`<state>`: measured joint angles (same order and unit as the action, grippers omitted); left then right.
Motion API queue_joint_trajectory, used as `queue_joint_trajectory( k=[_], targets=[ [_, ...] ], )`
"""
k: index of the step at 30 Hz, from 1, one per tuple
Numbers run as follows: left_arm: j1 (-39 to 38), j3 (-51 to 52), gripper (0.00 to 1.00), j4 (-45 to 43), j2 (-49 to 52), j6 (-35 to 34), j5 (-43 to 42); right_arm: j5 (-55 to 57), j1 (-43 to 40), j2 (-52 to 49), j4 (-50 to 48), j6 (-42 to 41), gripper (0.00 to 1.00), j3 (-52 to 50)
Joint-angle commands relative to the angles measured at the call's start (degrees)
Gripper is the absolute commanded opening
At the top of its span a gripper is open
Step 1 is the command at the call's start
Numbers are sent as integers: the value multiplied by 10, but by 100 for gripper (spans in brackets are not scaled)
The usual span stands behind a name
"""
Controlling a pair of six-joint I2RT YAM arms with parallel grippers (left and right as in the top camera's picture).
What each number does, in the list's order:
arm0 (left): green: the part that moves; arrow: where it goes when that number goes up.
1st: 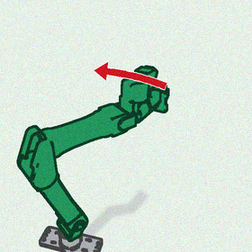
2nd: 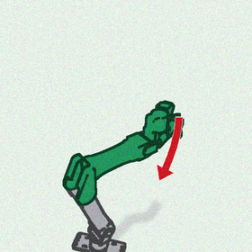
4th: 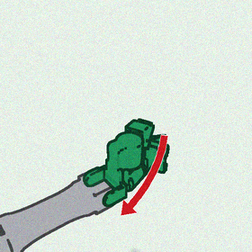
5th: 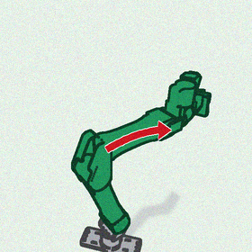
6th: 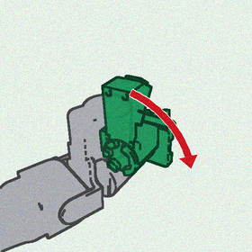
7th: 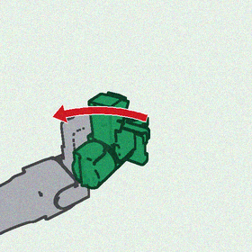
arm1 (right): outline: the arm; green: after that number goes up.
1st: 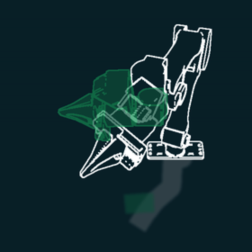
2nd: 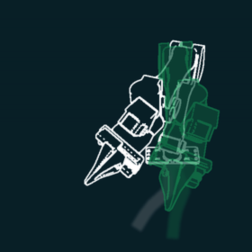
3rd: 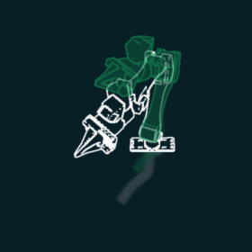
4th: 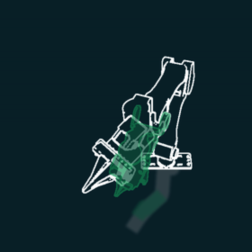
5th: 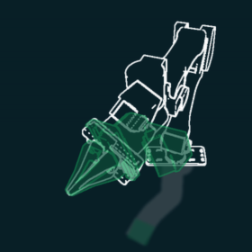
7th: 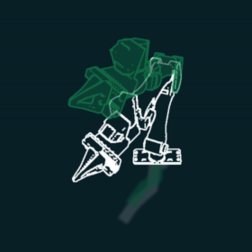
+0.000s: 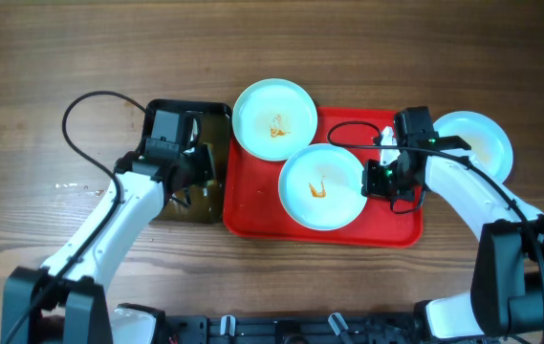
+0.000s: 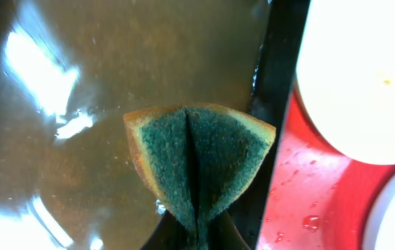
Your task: Clean dirty plates on tray and stack at the side
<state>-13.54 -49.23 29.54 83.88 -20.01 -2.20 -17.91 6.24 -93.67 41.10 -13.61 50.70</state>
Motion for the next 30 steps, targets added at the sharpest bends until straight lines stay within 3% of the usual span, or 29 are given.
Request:
queue_joint_trajectory(
  k=[1, 5, 9, 15, 25, 27, 30],
  targets=[
    [-1, -5, 4, -2, -34, 1, 8, 3, 3, 9, -3, 1, 4, -2],
    [-1, -6, 4, -9, -39, 1, 8, 3, 3, 9, -3, 1, 4, -2],
    [-1, -6, 4, -86, -66, 2, 63, 3, 3, 9, -3, 1, 4, -2],
    [-1, -6, 4, -171, -68, 3, 64, 3, 3, 9, -3, 1, 4, -2],
    [-1, -6, 4, -160, -67, 2, 63, 3, 3, 9, -3, 1, 4, -2],
    [-1, -5, 4, -132, -63, -6, 30, 3, 3, 9, -3, 1, 4, -2],
    [-1, -5, 4, -77, -25, -59, 9, 3, 3, 9, -3, 1, 4, -2]
  ],
)
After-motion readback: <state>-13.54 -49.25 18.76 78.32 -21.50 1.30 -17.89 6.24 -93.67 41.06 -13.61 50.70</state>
